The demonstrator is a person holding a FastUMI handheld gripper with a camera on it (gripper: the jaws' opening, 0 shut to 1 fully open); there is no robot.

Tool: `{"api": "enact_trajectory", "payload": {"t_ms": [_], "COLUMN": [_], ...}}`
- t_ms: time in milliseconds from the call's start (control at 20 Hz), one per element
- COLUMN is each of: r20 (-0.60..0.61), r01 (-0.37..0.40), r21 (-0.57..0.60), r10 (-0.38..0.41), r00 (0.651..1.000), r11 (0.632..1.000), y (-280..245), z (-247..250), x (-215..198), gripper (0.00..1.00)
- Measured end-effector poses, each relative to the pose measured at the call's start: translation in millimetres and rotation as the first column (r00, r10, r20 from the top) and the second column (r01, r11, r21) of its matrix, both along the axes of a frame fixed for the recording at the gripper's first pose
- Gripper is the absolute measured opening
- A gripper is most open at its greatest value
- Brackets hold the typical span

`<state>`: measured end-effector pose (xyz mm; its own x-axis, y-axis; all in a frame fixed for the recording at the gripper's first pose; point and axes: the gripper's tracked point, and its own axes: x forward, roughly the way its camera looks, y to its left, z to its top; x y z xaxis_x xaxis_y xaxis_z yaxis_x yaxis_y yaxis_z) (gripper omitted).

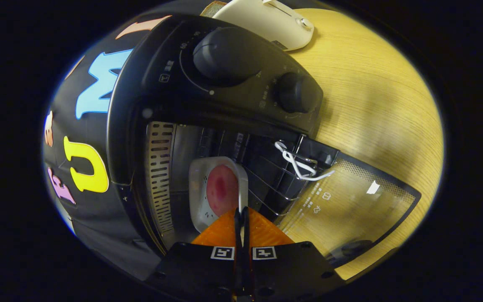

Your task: Open the toaster oven, put the food inside, and close the toaster oven door.

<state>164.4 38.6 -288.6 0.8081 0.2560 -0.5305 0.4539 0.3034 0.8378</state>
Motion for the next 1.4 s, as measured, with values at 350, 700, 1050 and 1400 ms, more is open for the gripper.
{"api": "enact_trajectory", "payload": {"t_ms": [350, 700, 1050, 1400], "r20": [0.019, 0.087, 0.092, 0.092], "r01": [0.032, -0.022, -0.132, -0.381], "r21": [-0.004, -0.016, -0.099, -0.341], "r10": [-0.032, 0.024, 0.141, 0.433], "r00": [0.999, 0.996, 0.986, 0.896], "r11": [0.999, 1.0, 0.986, 0.86], "y": [3.4, 15.7, 33.0, 54.9], "z": [6.4, 22.4, 29.4, 34.8], "x": [11.5, -1.2, -42.3, -110.5], "gripper": [0.07, 0.64, 0.98, 0.98]}}
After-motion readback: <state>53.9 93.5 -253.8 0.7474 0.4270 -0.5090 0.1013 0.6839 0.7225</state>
